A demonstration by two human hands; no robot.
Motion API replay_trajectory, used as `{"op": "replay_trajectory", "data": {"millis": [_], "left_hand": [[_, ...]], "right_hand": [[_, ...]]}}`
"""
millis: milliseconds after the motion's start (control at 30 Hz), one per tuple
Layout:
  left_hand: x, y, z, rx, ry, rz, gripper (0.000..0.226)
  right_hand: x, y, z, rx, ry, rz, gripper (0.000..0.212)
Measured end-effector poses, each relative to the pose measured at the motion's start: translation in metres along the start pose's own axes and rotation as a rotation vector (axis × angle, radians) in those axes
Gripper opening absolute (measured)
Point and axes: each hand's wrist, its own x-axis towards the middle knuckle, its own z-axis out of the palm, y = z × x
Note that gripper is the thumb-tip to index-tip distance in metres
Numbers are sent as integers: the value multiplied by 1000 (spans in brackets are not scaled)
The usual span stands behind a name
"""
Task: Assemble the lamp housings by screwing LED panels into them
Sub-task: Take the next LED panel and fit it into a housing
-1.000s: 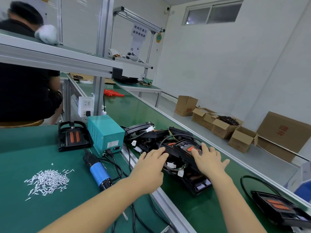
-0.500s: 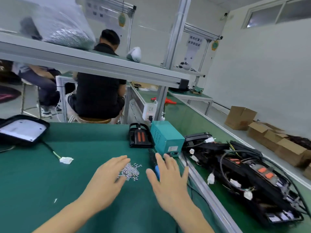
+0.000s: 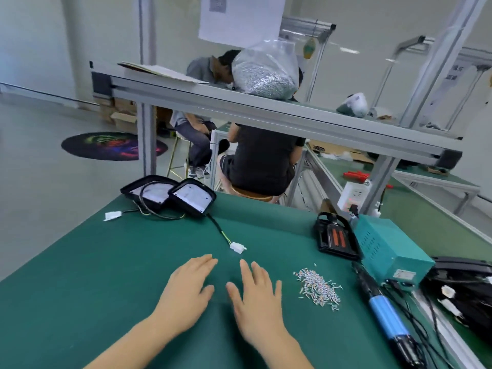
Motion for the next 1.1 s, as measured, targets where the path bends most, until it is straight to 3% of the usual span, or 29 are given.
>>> {"op": "replay_trajectory", "data": {"millis": [200,367,467,533,600,833,1000,1100], "left_hand": [[29,-43,-18,134,76,-73,55],[89,-63,-38,454,153,-61,55],[127,-69,-49,669,153,-27,57],[147,-73,-53,747,107,-40,59],[162,-77,-54,796,87,-39,58],[181,-93,-46,802,131,16,31],[167,-80,-60,732,306,213,15],[133,-61,-68,621,432,326,26]], "right_hand": [[7,-12,32,-47,31,-57,59],[8,-14,38,-105,101,-68,57],[6,-20,29,-131,213,-90,67],[7,-19,33,-142,337,-130,54],[12,-17,39,-128,357,-127,42],[17,-14,40,-92,340,-127,54],[19,-12,43,-119,315,-100,44],[15,-14,38,-100,282,-92,55]]}}
